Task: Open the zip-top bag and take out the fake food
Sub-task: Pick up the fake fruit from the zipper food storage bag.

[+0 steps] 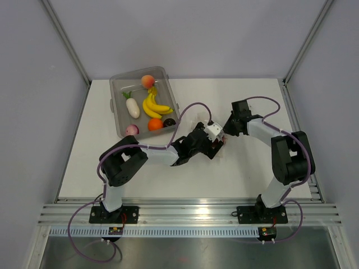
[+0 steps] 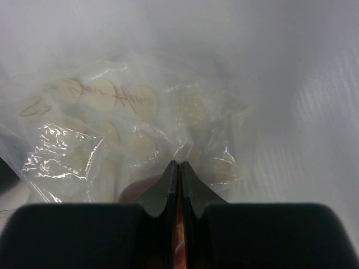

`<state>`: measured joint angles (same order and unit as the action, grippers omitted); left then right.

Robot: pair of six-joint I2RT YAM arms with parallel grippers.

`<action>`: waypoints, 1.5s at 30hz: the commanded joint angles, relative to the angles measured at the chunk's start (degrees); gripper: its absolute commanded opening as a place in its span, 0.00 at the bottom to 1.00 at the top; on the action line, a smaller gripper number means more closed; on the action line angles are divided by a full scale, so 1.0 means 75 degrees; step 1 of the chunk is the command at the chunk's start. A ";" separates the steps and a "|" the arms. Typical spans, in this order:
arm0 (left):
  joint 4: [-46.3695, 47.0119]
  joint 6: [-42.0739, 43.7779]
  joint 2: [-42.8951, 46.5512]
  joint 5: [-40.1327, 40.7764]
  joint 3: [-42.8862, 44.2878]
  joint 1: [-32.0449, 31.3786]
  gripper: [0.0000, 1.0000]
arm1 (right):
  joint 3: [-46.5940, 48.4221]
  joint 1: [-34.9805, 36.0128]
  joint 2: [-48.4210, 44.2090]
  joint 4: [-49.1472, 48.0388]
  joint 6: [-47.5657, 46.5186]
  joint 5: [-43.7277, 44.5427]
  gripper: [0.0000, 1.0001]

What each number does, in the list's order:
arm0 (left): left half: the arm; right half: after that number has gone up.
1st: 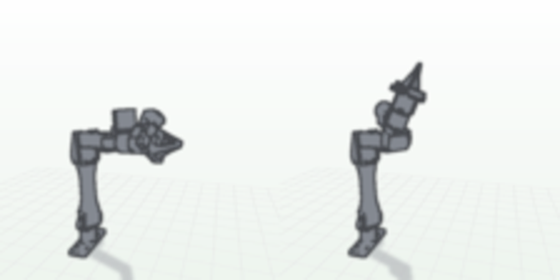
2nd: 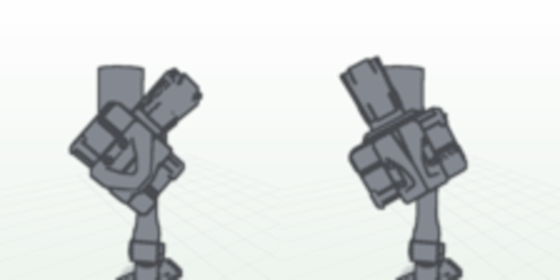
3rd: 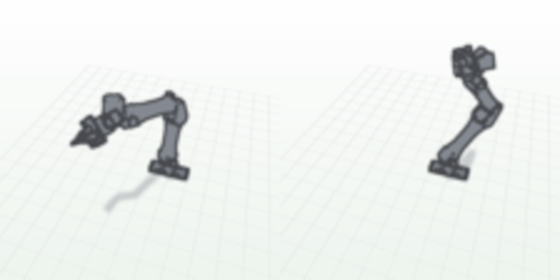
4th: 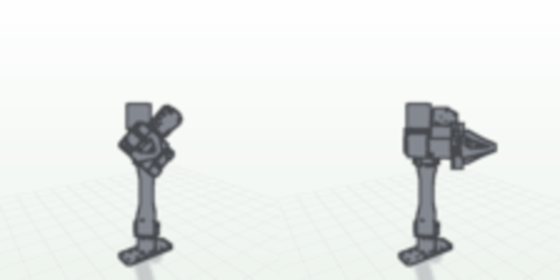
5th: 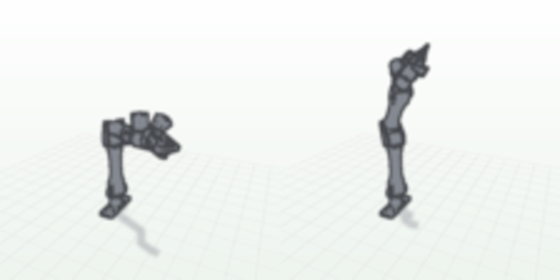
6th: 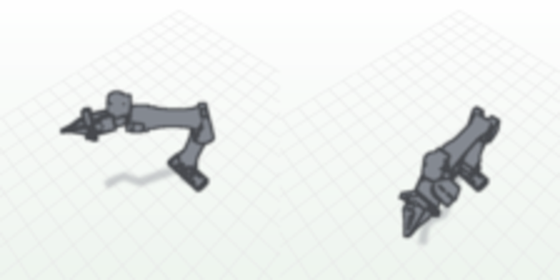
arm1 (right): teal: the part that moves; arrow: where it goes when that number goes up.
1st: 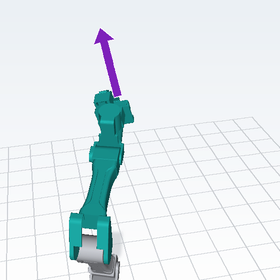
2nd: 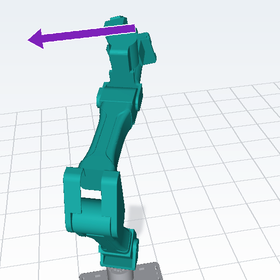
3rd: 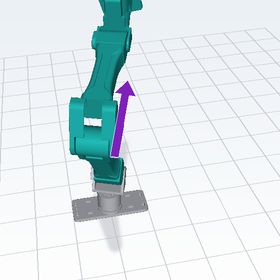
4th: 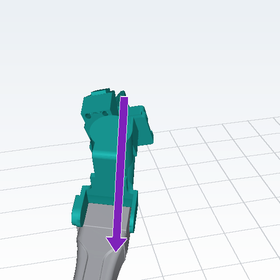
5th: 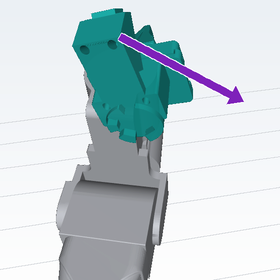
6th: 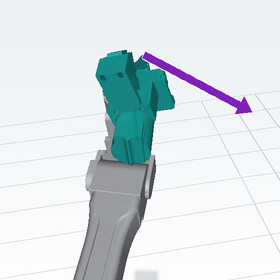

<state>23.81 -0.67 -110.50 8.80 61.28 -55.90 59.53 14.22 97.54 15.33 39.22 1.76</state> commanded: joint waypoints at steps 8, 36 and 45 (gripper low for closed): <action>0.0306 0.0721 -0.0337 -0.0377 0.0489 -0.0035 0.99 | 0.0137 -0.0009 0.0425 -0.0427 -0.0144 -0.1195 0.03; -0.0281 0.0125 0.0705 0.0818 0.0210 -0.0035 0.63 | 0.0032 -0.0021 -0.0348 0.0405 0.0571 0.0819 0.00; -0.0104 -0.0239 0.1947 0.1088 -0.0424 0.0023 0.62 | -0.0085 -0.0032 -0.0688 0.0534 0.0852 0.1453 0.00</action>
<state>19.16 -0.54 -99.39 14.96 58.67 -56.07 59.37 14.20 95.11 18.44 44.05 8.86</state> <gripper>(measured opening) 0.785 0.009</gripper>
